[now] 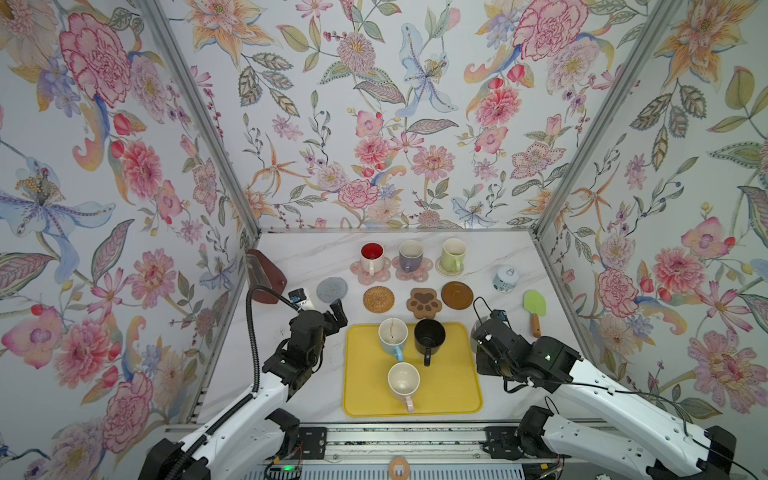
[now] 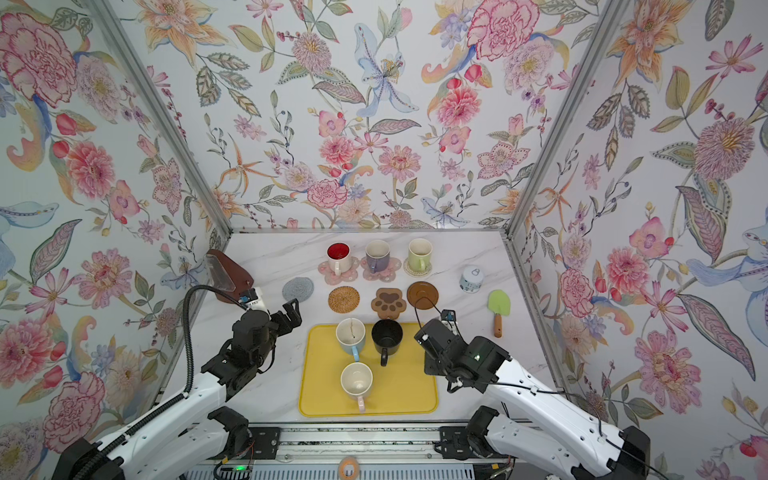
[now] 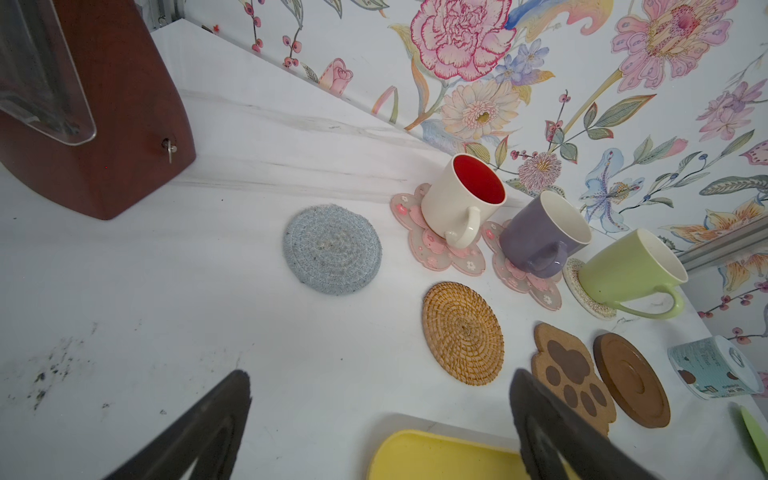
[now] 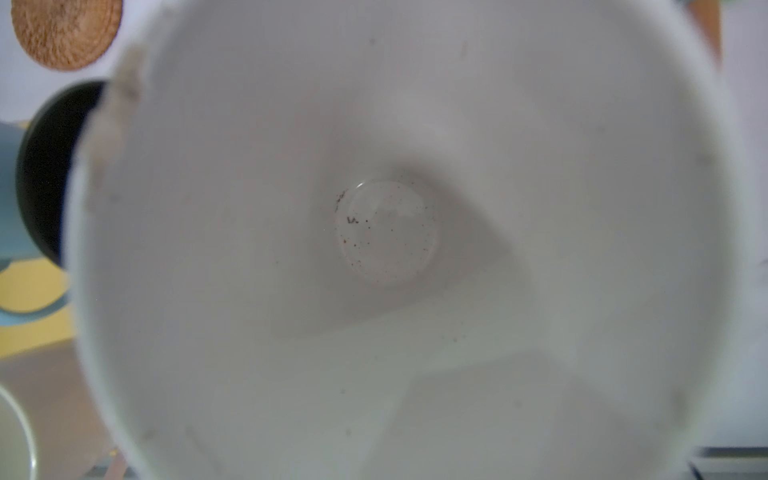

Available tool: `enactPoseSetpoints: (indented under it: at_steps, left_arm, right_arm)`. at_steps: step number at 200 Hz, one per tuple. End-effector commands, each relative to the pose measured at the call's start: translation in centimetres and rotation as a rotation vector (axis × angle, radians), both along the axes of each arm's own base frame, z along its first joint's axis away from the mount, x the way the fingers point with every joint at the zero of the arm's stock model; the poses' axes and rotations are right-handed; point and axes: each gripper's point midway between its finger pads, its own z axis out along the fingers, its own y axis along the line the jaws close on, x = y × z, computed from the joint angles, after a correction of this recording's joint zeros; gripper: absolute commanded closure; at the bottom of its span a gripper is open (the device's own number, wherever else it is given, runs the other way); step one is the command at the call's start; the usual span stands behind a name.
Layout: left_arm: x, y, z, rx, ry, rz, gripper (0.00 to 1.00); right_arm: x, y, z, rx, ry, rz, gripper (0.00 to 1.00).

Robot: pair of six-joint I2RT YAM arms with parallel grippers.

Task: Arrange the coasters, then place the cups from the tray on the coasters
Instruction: 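Lift the blue floral mug and carry it toward the round wooden coaster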

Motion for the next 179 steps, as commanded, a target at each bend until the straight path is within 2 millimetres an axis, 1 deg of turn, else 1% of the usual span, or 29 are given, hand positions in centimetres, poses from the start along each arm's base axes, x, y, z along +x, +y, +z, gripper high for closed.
enactPoseSetpoints:
  at_steps: [1,18,20,23,37,51,72,104,128,161,179]
  left_arm:
    - [-0.7,1.2,-0.8,0.015,0.024,0.042,0.01]
    - [-0.9,1.2,-0.7,0.011,0.026,0.034,0.01]
    - [-0.9,1.2,-0.7,0.01,0.027,0.033,0.01]
    - [-0.9,1.2,-0.7,0.011,0.029,0.032,0.01]
    - [-1.2,1.2,-0.6,0.011,0.035,0.031,0.01]
    - [-1.5,1.4,-0.7,0.012,0.039,0.032,0.01]
    - [-2.0,1.8,-0.9,-0.001,0.037,0.042,0.01]
    - [-2.7,2.1,-0.9,-0.004,0.047,0.047,0.01]
    - [-3.0,2.3,-1.2,-0.001,0.054,0.049,0.01]
    - [-3.2,2.4,-0.8,-0.008,0.047,0.052,0.01]
    - [-3.2,2.5,-0.7,-0.008,0.049,0.055,0.01]
  right_arm:
    - [4.3,1.7,1.9,0.065,-0.087,0.099,1.0]
    - [7.1,2.4,2.1,0.061,-0.11,0.122,1.0]
    - [7.6,1.9,2.2,0.058,-0.115,0.104,1.0]
    - [8.1,1.7,1.9,0.049,-0.109,0.101,1.0]
    - [10.5,1.9,1.7,0.045,-0.109,0.11,1.0]
    - [12.5,1.9,1.3,0.03,-0.108,0.116,1.0]
    - [15.0,1.8,0.4,0.023,-0.099,0.121,1.0]
    - [17.6,2.0,-1.3,0.015,-0.068,0.138,1.0]
    - [19.2,2.3,-1.9,0.016,-0.078,0.147,1.0]
    - [20.8,2.5,-2.5,0.003,-0.077,0.149,1.0]
    - [21.2,2.5,-2.9,0.008,-0.069,0.147,1.0]
